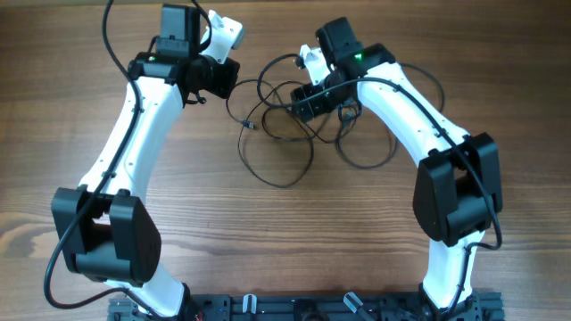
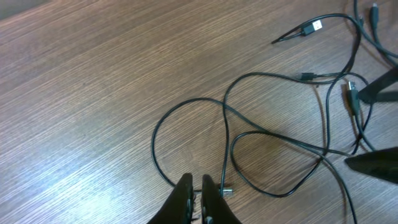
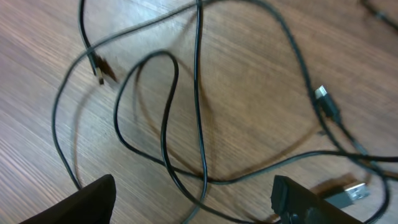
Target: Untangle cables
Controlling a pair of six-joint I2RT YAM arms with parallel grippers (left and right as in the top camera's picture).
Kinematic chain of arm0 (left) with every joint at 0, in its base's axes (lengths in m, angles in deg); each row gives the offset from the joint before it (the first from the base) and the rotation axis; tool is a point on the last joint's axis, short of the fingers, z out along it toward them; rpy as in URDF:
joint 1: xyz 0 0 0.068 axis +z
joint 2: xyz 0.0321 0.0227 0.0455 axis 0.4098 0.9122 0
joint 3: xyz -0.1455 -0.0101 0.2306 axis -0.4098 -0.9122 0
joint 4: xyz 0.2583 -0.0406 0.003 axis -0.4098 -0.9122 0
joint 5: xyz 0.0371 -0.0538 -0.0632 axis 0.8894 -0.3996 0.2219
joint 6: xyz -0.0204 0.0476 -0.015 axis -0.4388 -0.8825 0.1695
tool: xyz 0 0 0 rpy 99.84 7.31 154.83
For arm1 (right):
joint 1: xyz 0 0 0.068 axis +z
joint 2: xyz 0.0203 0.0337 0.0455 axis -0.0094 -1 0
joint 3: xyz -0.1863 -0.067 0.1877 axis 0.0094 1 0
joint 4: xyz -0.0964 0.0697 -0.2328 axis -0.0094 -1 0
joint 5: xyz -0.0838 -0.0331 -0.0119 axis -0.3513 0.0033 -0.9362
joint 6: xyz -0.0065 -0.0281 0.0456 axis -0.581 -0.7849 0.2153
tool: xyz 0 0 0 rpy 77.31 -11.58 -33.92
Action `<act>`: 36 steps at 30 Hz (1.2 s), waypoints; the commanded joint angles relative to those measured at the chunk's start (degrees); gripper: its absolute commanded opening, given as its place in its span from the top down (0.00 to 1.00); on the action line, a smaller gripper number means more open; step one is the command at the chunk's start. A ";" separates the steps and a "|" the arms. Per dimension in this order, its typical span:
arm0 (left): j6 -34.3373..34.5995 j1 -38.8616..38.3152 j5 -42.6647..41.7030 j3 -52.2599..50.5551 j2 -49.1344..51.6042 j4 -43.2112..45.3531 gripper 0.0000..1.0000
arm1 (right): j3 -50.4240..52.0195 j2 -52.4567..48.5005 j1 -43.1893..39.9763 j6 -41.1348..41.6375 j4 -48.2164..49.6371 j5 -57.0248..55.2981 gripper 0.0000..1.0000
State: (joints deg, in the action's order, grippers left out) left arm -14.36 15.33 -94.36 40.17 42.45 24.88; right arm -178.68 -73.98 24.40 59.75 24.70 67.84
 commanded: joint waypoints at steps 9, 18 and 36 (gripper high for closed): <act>1.11 -0.04 0.28 -0.31 -0.09 0.92 0.91 | 5.44 -1.64 1.68 -1.25 4.04 5.86 0.22; 0.94 -0.04 0.28 -0.31 -0.09 1.14 0.90 | 5.46 -2.45 2.34 -3.76 4.59 5.86 0.29; 0.94 -0.04 0.28 -0.28 -1.20 1.29 0.88 | 9.66 -4.07 2.32 -3.91 9.01 5.88 0.53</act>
State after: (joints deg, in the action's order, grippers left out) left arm -13.72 15.29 -94.36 40.17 42.43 25.95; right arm -169.47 -76.63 26.58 56.23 32.81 72.80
